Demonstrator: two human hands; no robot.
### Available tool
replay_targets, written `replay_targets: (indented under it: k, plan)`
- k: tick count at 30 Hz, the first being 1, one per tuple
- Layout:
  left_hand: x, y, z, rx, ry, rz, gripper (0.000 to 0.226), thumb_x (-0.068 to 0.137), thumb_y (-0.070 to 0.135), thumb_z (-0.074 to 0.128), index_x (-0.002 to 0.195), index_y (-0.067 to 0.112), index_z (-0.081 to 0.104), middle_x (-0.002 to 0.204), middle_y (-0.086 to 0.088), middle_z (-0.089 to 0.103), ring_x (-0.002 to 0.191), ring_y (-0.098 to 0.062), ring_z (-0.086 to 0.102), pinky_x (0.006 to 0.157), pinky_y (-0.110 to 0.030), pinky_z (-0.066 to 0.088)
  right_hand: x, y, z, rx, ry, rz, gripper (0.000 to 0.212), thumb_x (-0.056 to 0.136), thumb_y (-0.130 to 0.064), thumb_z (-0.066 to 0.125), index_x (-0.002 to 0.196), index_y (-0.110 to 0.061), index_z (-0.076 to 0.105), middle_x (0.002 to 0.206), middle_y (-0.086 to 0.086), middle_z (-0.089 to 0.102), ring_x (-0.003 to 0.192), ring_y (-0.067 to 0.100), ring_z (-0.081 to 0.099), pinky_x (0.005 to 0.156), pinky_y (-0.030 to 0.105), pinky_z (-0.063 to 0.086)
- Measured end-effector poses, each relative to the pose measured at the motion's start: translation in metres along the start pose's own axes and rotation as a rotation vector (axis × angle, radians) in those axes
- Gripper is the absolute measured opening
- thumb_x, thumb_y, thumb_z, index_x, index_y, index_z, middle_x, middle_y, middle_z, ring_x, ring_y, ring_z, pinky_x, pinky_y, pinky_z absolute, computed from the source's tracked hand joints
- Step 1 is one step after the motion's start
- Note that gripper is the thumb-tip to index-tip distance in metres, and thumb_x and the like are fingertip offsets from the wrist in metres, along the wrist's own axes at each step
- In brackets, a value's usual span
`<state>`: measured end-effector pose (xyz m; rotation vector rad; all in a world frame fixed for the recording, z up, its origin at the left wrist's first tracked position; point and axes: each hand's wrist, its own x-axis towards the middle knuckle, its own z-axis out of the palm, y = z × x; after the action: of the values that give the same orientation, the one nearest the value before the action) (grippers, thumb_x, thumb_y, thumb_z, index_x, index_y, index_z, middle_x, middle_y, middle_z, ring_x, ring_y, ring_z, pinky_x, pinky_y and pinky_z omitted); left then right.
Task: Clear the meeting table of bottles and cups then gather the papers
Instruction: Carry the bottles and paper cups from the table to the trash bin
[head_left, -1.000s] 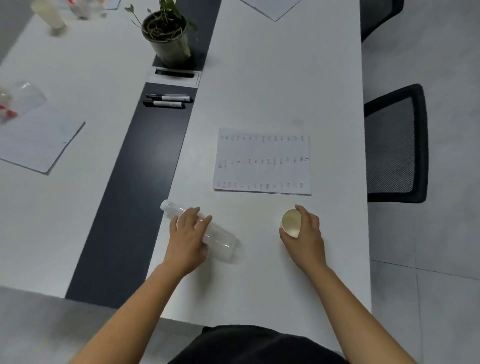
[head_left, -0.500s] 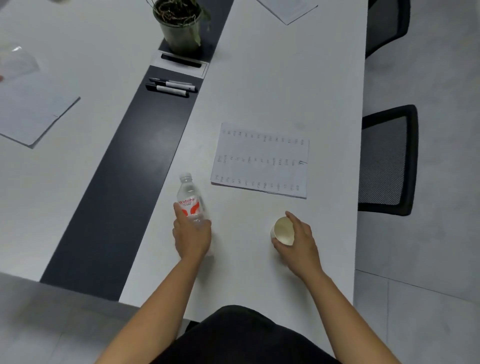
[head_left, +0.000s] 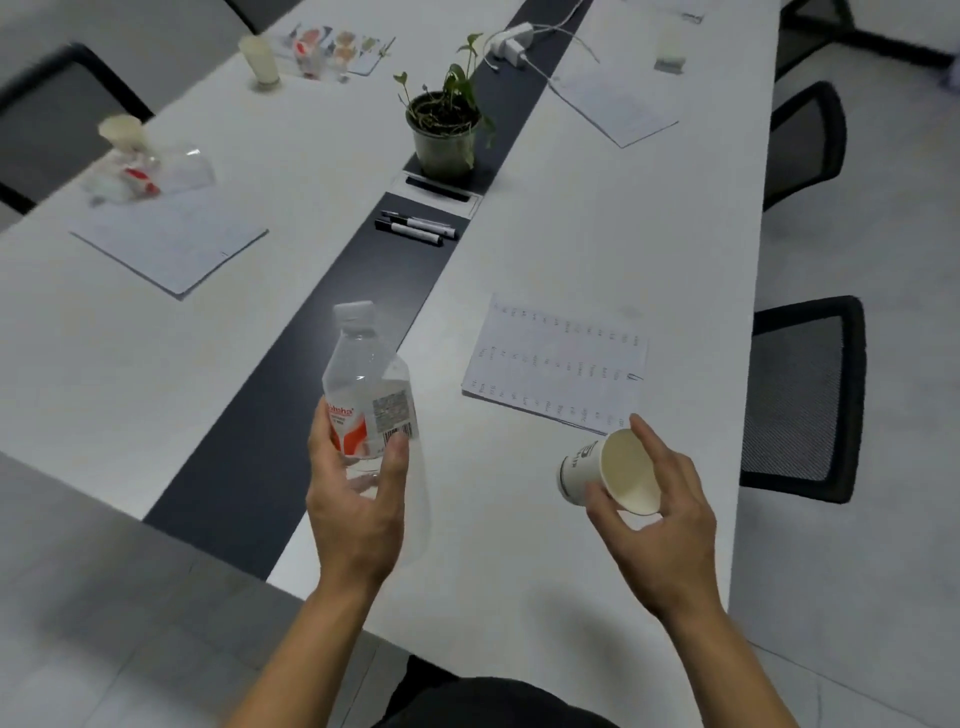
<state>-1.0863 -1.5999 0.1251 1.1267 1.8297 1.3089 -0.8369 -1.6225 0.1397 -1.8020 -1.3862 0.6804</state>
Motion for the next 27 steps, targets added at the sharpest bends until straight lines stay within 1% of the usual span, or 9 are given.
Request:
replay_targets:
  k: [6, 9, 11, 13, 15, 20, 24, 26, 27]
  plan:
    - [-0.086, 0.016, -0.044, -0.078, 0.245, -0.008, 0.076, 0.085, 0.051, 0.061, 0.152, 0.029, 0.03, 0.132, 0.008, 0.061, 0.115, -0.009, 0.062, 0.088, -0.025, 0.052, -0.029, 0.0, -0.01, 0.081, -0.189, -0.193, 0.075, 0.068, -0.055, 0.059, 0.142, -0.043, 0.047, 0.115, -0.018, 0.052, 0.108, -0.012, 0.049, 0.081, 0.014, 0.04]
    - [-0.147, 0.009, -0.08, -0.009, 0.421, -0.059, 0.076, 0.082, 0.057, 0.06, 0.149, 0.032, 0.034, 0.128, 0.006, 0.063, 0.112, -0.012, 0.065, 0.09, -0.033, 0.056, -0.06, 0.005, 0.002, 0.168, -0.299, -0.169, 0.082, 0.064, -0.057, 0.062, 0.141, -0.04, 0.042, 0.12, -0.037, 0.047, 0.109, -0.017, 0.048, 0.083, 0.013, 0.04]
    - [-0.185, 0.008, -0.109, 0.03, 0.54, -0.076, 0.074, 0.082, 0.055, 0.059, 0.148, 0.031, 0.035, 0.127, 0.006, 0.063, 0.111, -0.014, 0.065, 0.092, -0.046, 0.056, -0.081, 0.0, 0.013, 0.226, -0.403, -0.144, 0.079, 0.059, -0.059, 0.064, 0.133, -0.042, 0.041, 0.116, -0.046, 0.046, 0.108, -0.019, 0.048, 0.083, 0.014, 0.04]
    - [-0.22, 0.007, -0.144, 0.054, 0.686, -0.08, 0.069, 0.085, 0.049, 0.058, 0.147, 0.029, 0.035, 0.125, 0.007, 0.064, 0.109, -0.018, 0.065, 0.09, -0.056, 0.054, -0.105, -0.015, 0.026, 0.249, -0.527, -0.174, 0.075, 0.056, -0.057, 0.067, 0.126, -0.044, 0.042, 0.115, -0.046, 0.048, 0.106, -0.02, 0.05, 0.083, 0.013, 0.041]
    - [-0.257, 0.006, -0.184, 0.07, 0.845, -0.073, 0.066, 0.087, 0.045, 0.057, 0.148, 0.027, 0.035, 0.124, 0.009, 0.064, 0.108, -0.022, 0.065, 0.088, -0.059, 0.053, -0.133, -0.039, 0.04, 0.246, -0.656, -0.261, 0.072, 0.058, -0.052, 0.073, 0.124, -0.045, 0.045, 0.116, -0.043, 0.051, 0.107, -0.017, 0.052, 0.084, 0.012, 0.041]
    - [-0.349, -0.016, -0.27, 0.087, 1.138, -0.075, 0.07, 0.085, 0.048, 0.057, 0.147, 0.026, 0.035, 0.12, 0.018, 0.063, 0.103, -0.027, 0.066, 0.086, -0.051, 0.056, -0.221, -0.105, 0.085, 0.239, -0.87, -0.562, 0.071, 0.063, -0.055, 0.069, 0.128, -0.038, 0.049, 0.123, -0.033, 0.054, 0.112, -0.014, 0.051, 0.087, 0.001, 0.037]
    - [-0.423, -0.049, -0.341, 0.057, 1.273, -0.099, 0.069, 0.085, 0.048, 0.057, 0.147, 0.023, 0.036, 0.127, 0.003, 0.062, 0.108, -0.024, 0.065, 0.088, -0.046, 0.056, -0.323, -0.145, 0.137, 0.252, -0.989, -0.697, 0.07, 0.068, -0.04, 0.075, 0.134, -0.031, 0.052, 0.127, -0.027, 0.055, 0.116, -0.01, 0.052, 0.092, 0.015, 0.042]
    - [-0.459, -0.061, -0.386, 0.061, 1.338, -0.1, 0.07, 0.085, 0.048, 0.056, 0.146, 0.02, 0.037, 0.128, 0.003, 0.062, 0.108, -0.012, 0.064, 0.088, -0.034, 0.055, -0.386, -0.168, 0.165, 0.246, -1.064, -0.737, 0.072, 0.068, -0.042, 0.075, 0.135, -0.03, 0.051, 0.126, -0.021, 0.057, 0.116, -0.005, 0.053, 0.093, 0.021, 0.044]
    - [-0.476, -0.067, -0.407, 0.073, 1.373, -0.102, 0.069, 0.085, 0.047, 0.055, 0.145, 0.019, 0.038, 0.126, 0.002, 0.062, 0.107, -0.009, 0.064, 0.087, -0.025, 0.053, -0.416, -0.18, 0.178, 0.244, -1.11, -0.765, 0.073, 0.068, -0.047, 0.073, 0.135, -0.03, 0.051, 0.126, -0.021, 0.057, 0.115, -0.006, 0.053, 0.092, 0.019, 0.044]
